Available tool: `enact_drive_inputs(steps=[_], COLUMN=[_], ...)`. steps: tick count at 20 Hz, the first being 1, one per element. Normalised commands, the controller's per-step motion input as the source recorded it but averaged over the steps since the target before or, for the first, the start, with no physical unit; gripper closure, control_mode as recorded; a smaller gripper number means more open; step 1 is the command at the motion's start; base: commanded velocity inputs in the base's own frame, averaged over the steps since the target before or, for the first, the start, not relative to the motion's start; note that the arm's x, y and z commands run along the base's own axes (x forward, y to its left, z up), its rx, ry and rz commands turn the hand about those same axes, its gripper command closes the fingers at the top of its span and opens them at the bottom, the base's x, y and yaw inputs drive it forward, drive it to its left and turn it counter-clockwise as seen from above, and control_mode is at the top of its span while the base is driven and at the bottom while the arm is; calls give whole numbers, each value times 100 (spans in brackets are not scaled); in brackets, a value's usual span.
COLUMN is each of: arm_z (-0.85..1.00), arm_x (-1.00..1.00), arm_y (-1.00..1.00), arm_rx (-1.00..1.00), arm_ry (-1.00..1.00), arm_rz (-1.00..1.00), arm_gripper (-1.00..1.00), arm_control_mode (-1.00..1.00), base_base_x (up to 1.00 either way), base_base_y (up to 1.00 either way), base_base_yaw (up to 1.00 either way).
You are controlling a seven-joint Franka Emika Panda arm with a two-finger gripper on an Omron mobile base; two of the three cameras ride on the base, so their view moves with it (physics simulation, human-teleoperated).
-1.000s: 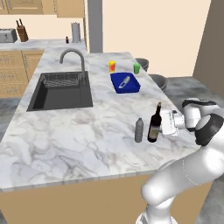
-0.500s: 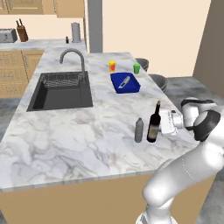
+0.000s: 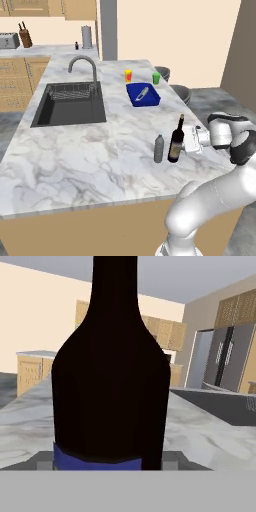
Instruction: Place the drinks on the dining counter in a tight cluster.
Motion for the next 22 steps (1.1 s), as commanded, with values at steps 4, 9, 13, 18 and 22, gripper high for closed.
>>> enact_drive_inputs(steps=[4, 9, 13, 18, 22], arm_z=[0, 0, 0, 0, 0], arm_x=[0, 0, 0, -1, 0], arm_y=[0, 0, 0, 0, -9], arm_rx=[0, 0, 0, 0, 0], arm_ry=[0, 0, 0, 0, 0], arm_rz=[0, 0, 0, 0, 0], arm_gripper=[-100, -100, -100, -100, -100], arm_control_mode=[-100, -100, -100, -100, -100], base_base_x=[0, 0, 0, 0, 0], base_base_y=[0, 0, 0, 0, 0], base_base_yaw=[0, 0, 0, 0, 0])
